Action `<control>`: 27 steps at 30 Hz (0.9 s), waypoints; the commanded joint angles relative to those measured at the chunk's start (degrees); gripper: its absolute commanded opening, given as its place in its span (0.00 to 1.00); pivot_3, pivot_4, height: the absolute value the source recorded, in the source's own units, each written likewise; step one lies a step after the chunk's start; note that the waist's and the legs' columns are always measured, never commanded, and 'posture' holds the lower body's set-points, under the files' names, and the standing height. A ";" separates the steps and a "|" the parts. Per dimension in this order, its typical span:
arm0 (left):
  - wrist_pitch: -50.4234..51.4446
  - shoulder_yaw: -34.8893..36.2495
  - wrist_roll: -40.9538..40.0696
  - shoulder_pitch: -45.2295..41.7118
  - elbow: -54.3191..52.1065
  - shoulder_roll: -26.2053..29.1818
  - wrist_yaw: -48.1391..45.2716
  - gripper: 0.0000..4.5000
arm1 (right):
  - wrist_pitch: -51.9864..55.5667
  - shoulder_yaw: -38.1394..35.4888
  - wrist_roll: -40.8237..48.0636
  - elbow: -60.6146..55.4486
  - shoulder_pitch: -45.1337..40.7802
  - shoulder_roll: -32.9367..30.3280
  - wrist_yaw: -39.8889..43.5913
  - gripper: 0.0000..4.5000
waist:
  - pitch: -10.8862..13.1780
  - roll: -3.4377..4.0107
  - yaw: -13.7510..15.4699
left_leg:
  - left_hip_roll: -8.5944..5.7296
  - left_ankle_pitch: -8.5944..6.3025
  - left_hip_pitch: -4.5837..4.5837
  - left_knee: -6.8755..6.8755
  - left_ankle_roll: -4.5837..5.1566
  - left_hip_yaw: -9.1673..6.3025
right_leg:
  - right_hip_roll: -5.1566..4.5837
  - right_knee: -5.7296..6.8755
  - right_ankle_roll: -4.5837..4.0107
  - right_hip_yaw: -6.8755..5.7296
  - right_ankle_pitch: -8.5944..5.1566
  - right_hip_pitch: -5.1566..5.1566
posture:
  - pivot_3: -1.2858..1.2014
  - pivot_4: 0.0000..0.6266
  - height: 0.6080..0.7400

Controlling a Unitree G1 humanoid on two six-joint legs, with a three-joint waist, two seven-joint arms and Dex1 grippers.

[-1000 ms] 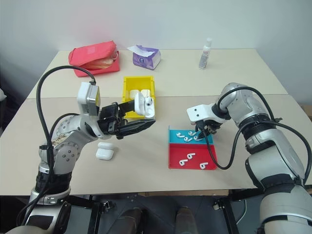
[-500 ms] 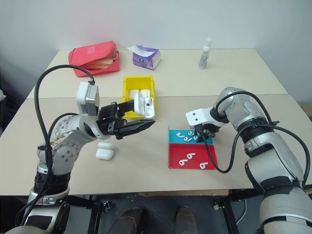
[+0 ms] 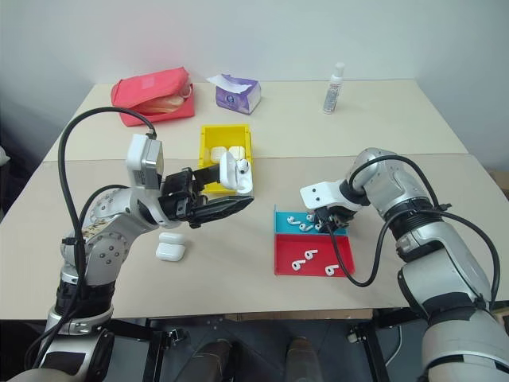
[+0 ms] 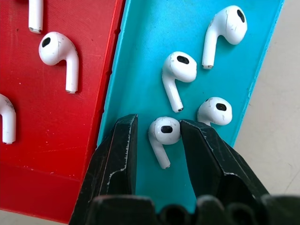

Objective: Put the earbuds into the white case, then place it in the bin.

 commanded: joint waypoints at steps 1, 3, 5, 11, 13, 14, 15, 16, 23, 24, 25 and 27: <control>-0.14 0.89 -1.64 -0.63 -1.88 0.38 -0.05 0.63 | 0.37 -0.77 -0.82 -1.01 1.07 0.06 1.61 0.21 | 0.00 0.00 0.00 | 0.00 0.00 0.00 0.00 0.00 0.00 | 0.00 0.00 0.00 0.00 0.00 0.01 | 0.52 0.24 1.00; -0.16 0.95 -1.62 -0.85 -1.73 0.46 -0.10 0.63 | 0.54 -0.84 -1.10 -0.88 1.06 0.27 1.36 0.13 | 0.00 0.00 0.00 | 0.00 0.00 0.01 0.00 0.00 0.00 | 0.00 0.00 0.00 0.00 0.00 0.01 | 0.52 0.24 1.00; -0.11 1.00 -1.74 -0.93 -1.84 0.59 -0.07 0.63 | 1.04 -1.00 -1.24 -1.22 1.26 0.36 1.18 0.13 | 0.00 0.00 0.00 | 0.00 0.00 0.02 0.00 0.00 0.00 | 0.00 0.00 0.00 0.00 0.00 0.02 | 0.52 0.24 1.00; -0.23 0.91 -1.93 -1.41 -1.49 0.89 -0.29 0.63 | 3.22 -2.56 -1.34 -2.38 1.95 0.19 0.48 0.13 | 0.00 0.00 0.00 | 0.00 0.00 0.04 0.01 0.00 0.00 | 0.00 0.00 0.00 0.00 0.00 0.05 | 0.52 0.24 1.00; -0.25 0.80 -2.06 -1.66 -1.16 0.99 -0.63 0.63 | 4.99 -4.14 -0.45 -3.00 1.72 -0.30 0.75 0.13 | 0.00 0.00 0.01 | 0.00 0.00 0.04 0.01 0.00 0.00 | 0.00 0.00 0.00 0.00 0.00 0.04 | 0.52 0.24 1.00; -0.21 0.75 -2.16 -1.85 -0.93 1.05 -0.83 0.63 | 5.56 -5.04 0.32 -3.48 1.62 -0.74 1.18 0.13 | 0.00 0.00 0.01 | 0.00 0.00 0.04 0.01 0.00 0.00 | 0.00 0.00 0.00 0.00 0.00 0.04 | 0.52 0.24 1.00; -0.15 0.64 -2.22 -2.06 -0.74 1.04 -1.01 0.63 | 6.16 -6.04 1.56 -4.39 1.74 -1.54 2.07 0.13 | 0.00 0.00 0.02 | 0.00 0.00 0.03 0.01 0.00 0.00 | 0.00 0.00 0.00 0.00 0.00 0.03 | 0.52 0.24 1.00; -0.15 0.59 -2.22 -2.30 -0.40 1.05 -1.28 0.63 | 6.95 -6.85 2.41 -5.28 1.88 -2.06 2.70 0.13 | 0.00 0.00 0.04 | 0.00 0.00 0.02 0.00 0.00 0.00 | 0.00 0.00 0.00 0.00 0.00 0.03 | 0.52 0.24 1.00; -0.44 -0.25 -1.86 -4.65 2.05 0.64 -3.15 0.63 | 21.71 -18.99 13.70 -24.48 8.97 -8.21 0.57 0.13 | 0.00 0.01 0.71 | -0.03 0.00 -0.18 0.00 0.01 -0.09 | -0.04 0.02 0.00 -0.09 0.00 -0.04 | 0.52 0.24 1.00; -0.50 -0.27 -1.82 -5.06 2.55 0.62 -3.45 0.63 | 24.41 -22.01 16.56 -27.95 10.66 -8.77 -0.54 0.13 | 0.00 0.00 0.88 | -0.03 0.00 -0.18 0.00 0.01 -0.09 | -0.04 0.02 0.00 -0.10 0.00 -0.05 | 0.52 0.24 1.00; -0.53 -0.31 -1.79 -5.45 3.02 0.60 -3.74 0.63 | 26.63 -25.13 19.57 -31.18 12.26 -9.11 -1.56 0.13 | 0.00 0.00 0.87 | -0.03 0.00 -0.19 0.00 0.01 -0.09 | -0.05 0.01 0.00 -0.09 0.00 -0.06 | 0.52 0.24 1.00; -0.73 -0.37 -1.65 -6.00 3.87 0.57 -4.35 0.63 | 30.51 -30.40 24.81 -36.51 14.81 -9.05 -3.69 0.13 | 0.01 0.00 1.13 | -0.03 -0.01 -0.19 0.02 0.01 -0.09 | -0.05 0.00 0.00 -0.08 0.00 -0.05 | 0.52 0.24 1.00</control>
